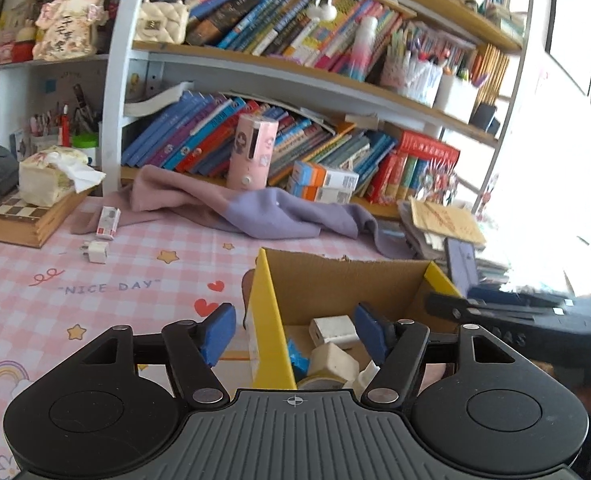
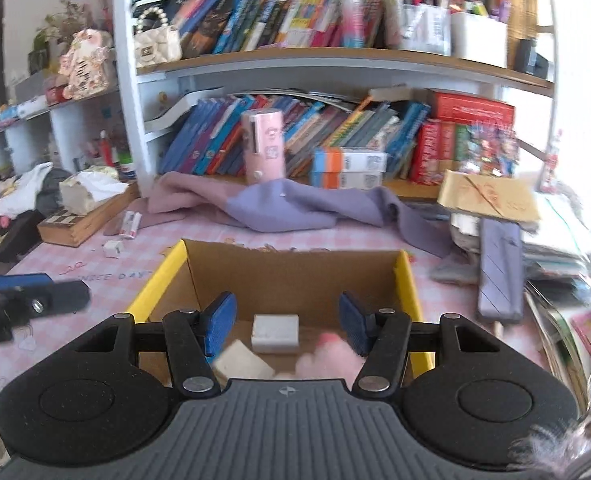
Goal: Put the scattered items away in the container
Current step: 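Withdraw both open tools up and away from the box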
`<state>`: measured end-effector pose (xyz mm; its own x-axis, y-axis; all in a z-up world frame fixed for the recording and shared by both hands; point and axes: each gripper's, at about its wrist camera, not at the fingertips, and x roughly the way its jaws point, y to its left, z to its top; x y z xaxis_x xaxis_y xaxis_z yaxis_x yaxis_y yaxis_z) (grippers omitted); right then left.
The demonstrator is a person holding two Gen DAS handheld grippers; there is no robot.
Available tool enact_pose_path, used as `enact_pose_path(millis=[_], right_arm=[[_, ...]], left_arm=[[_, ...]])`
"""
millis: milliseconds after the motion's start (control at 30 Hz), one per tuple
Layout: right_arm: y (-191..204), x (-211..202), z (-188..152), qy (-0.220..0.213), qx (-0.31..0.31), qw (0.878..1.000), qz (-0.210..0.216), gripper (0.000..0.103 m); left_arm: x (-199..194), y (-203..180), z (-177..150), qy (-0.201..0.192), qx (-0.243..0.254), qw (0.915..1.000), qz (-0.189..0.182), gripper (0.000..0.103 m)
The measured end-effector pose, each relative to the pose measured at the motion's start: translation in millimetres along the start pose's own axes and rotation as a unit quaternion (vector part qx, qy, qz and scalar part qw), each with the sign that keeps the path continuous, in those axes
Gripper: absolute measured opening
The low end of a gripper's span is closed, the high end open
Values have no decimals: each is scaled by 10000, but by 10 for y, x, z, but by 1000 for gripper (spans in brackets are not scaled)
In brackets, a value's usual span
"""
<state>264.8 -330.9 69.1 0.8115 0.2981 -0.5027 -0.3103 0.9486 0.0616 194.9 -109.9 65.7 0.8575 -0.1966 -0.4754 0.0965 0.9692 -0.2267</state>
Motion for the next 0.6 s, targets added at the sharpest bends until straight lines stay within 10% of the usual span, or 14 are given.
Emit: enact_pose_path(millis=[333,600], right_arm=[[504,-571,-304,-232,101,9969,-750,58],[1024,-1074,-694,-262,270,9916,-1235,61]], left_arm=[[-466,324,-190,-250,83,9984,-497,71],[-1013,776,-517,-193,96,9997,-74,77]])
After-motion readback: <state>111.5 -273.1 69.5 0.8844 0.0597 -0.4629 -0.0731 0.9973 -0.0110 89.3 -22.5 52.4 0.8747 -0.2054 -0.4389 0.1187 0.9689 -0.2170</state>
